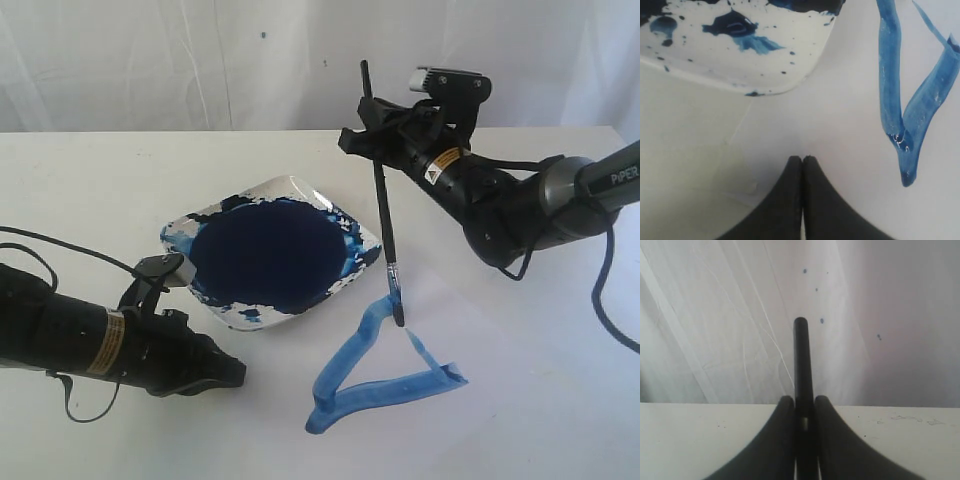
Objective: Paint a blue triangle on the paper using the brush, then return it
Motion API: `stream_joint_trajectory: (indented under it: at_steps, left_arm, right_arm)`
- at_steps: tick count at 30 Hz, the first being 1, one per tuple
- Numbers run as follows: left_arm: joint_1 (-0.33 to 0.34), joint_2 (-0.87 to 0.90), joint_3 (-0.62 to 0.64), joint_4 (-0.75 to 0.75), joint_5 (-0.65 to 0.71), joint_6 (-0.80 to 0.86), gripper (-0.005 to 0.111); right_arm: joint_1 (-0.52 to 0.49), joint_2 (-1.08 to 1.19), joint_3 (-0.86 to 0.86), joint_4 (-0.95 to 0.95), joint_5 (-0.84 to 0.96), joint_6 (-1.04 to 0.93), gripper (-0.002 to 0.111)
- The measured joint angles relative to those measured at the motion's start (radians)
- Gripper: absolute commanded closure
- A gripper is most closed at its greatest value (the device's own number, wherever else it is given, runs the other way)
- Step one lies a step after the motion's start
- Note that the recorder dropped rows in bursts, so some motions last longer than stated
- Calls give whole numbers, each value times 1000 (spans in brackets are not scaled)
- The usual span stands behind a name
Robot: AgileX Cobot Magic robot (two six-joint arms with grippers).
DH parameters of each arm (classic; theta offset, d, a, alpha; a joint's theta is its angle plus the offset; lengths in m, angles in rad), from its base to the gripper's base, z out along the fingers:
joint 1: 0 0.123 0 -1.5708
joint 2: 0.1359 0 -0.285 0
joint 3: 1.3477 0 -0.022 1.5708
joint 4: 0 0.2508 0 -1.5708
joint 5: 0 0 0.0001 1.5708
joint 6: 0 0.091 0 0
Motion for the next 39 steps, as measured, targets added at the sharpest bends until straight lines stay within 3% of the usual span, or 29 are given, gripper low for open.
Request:
stream_joint_trajectory:
  at_steps: [29, 39]
  left_arm:
    - [0, 0, 0, 0, 0, 0, 107]
    - [0, 0, 0, 0, 0, 0, 107]
  right_arm:
    - [0, 22, -26, -229, 178, 132, 108]
    - [0, -1, 68, -241, 178, 142, 108]
